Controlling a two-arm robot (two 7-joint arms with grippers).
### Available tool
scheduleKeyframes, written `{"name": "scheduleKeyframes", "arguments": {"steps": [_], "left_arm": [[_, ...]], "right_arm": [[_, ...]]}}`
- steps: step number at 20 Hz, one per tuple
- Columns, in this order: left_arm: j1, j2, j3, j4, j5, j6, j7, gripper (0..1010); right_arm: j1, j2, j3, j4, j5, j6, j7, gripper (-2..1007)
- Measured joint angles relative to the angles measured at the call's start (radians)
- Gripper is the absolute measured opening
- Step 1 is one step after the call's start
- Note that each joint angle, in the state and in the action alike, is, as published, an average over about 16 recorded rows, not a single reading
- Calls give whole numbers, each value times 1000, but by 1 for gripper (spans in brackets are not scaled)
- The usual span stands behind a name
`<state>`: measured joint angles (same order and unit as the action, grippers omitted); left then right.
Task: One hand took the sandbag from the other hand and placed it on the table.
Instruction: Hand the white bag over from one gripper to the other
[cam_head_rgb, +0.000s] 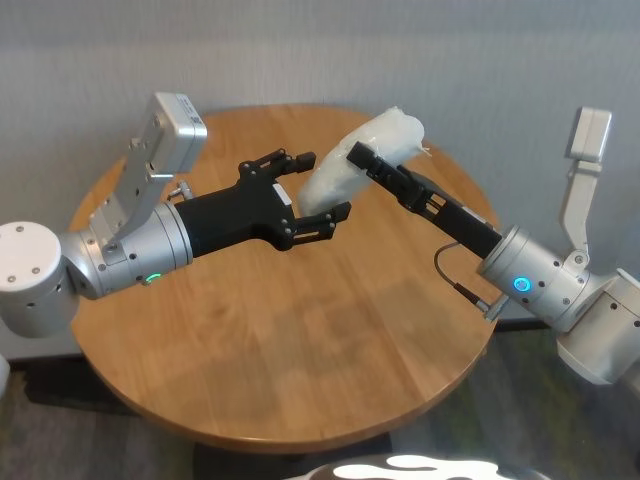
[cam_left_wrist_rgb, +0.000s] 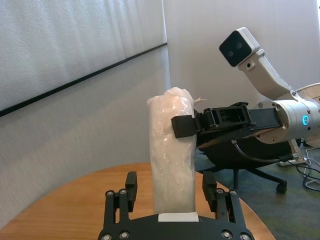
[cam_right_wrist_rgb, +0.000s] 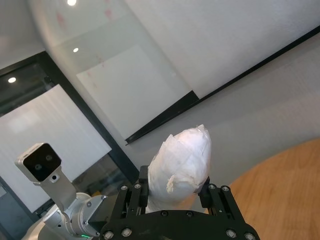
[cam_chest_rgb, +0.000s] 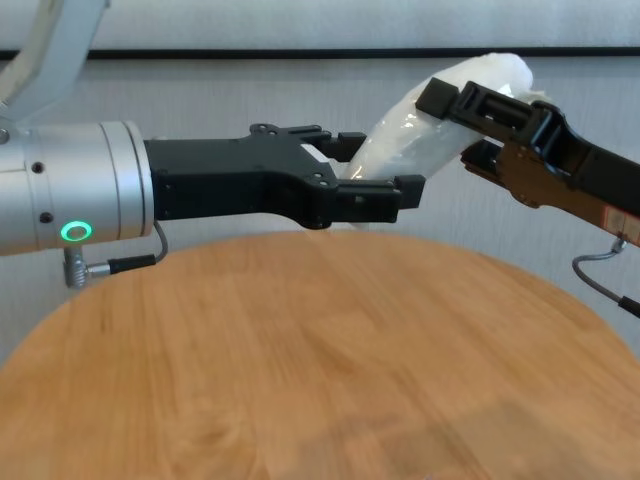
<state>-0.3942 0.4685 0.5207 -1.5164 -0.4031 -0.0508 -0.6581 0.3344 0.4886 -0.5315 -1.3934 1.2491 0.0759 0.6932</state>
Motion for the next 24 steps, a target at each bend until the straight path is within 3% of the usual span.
{"name": "scheduleKeyframes", "arguments": {"steps": [9,18,24], "left_arm": [[-1,1,2,2,-3,-2,-1,980],[3,6,2,2,-22,-13,11,1000],[28,4,-21,-4,-50,-36,42,1000]], "right_arm": [[0,0,1,2,3,-7,-9,545],[0,-1,7,5,4,-14,-20,545],[0,-2,12,6,1,-19,-24,545]]}}
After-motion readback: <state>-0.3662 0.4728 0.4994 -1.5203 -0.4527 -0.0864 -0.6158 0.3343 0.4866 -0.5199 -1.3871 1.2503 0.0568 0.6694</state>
